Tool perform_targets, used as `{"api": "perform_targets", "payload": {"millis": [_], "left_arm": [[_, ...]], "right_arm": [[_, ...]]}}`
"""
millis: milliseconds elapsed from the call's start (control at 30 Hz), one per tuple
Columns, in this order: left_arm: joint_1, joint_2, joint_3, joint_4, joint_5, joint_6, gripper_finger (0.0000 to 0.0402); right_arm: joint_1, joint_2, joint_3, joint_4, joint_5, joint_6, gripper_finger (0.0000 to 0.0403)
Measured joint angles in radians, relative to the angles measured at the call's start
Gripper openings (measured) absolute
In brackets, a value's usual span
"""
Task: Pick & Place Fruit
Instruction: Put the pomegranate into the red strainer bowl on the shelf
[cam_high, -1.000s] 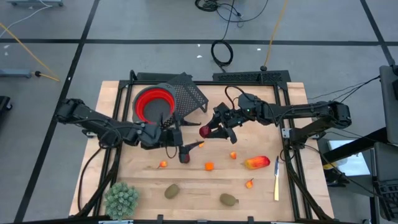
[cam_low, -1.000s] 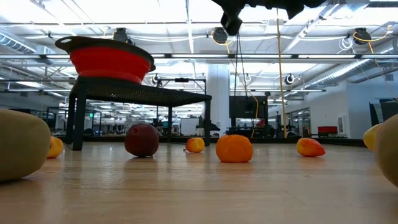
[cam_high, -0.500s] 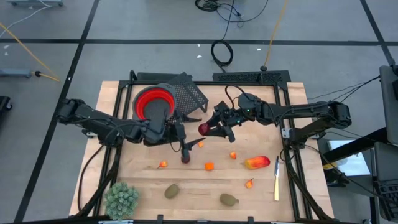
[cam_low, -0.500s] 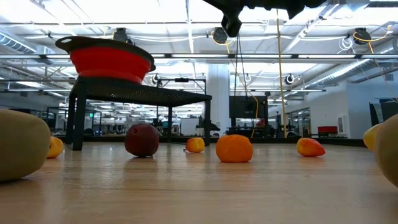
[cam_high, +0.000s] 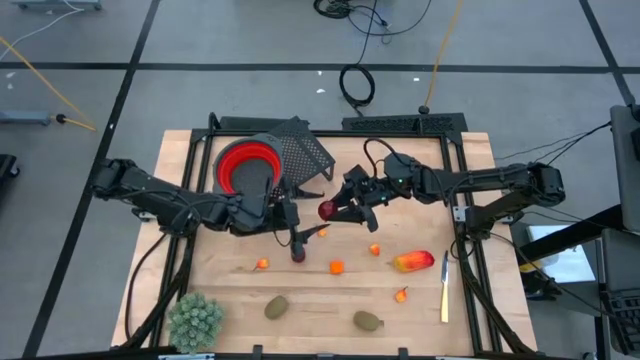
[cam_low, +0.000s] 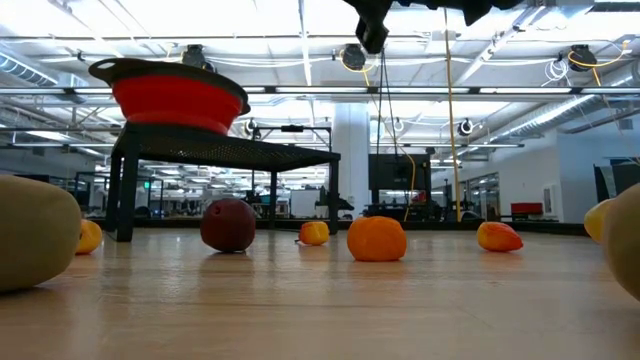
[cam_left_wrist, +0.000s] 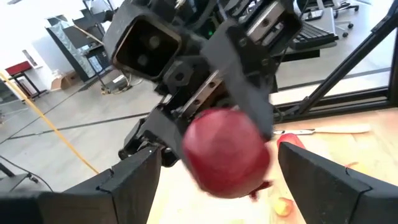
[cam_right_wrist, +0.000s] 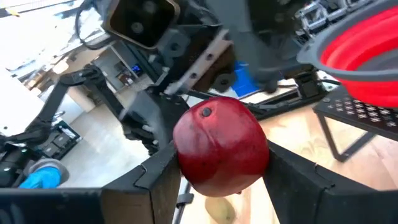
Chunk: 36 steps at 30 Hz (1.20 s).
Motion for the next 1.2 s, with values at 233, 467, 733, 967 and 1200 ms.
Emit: {"api": "perform_targets", "payload": {"millis": [233, 467, 733, 967, 1200], "left_arm": [[0.009, 0.0, 0.0, 0.001, 0.01, -0.019, 0.0324], [0.007, 0.0, 0.0, 0.01, 0.026, -0.019, 0.0324], [0.008, 0.0, 0.001, 0.011, 0.034, 0.008, 0.0323], [0.013, 0.0, 0.001, 0.011, 0.037, 0.015, 0.028], [0.013, 0.0, 0.001, 0.019, 0.042, 0.035, 0.0229]], "right_arm": [[0.026, 0.0, 0.0, 0.018, 0.051, -0.006, 0.0196], [0.024, 0.0, 0.0, 0.011, 0.075, -0.008, 0.0196], [0.025, 0.0, 0.0, 0.012, 0.081, -0.008, 0.0196], [0.025, 0.0, 0.0, 0.018, 0.098, -0.008, 0.0196], [0.025, 0.0, 0.0, 0.018, 0.101, -0.007, 0.0196]]}}
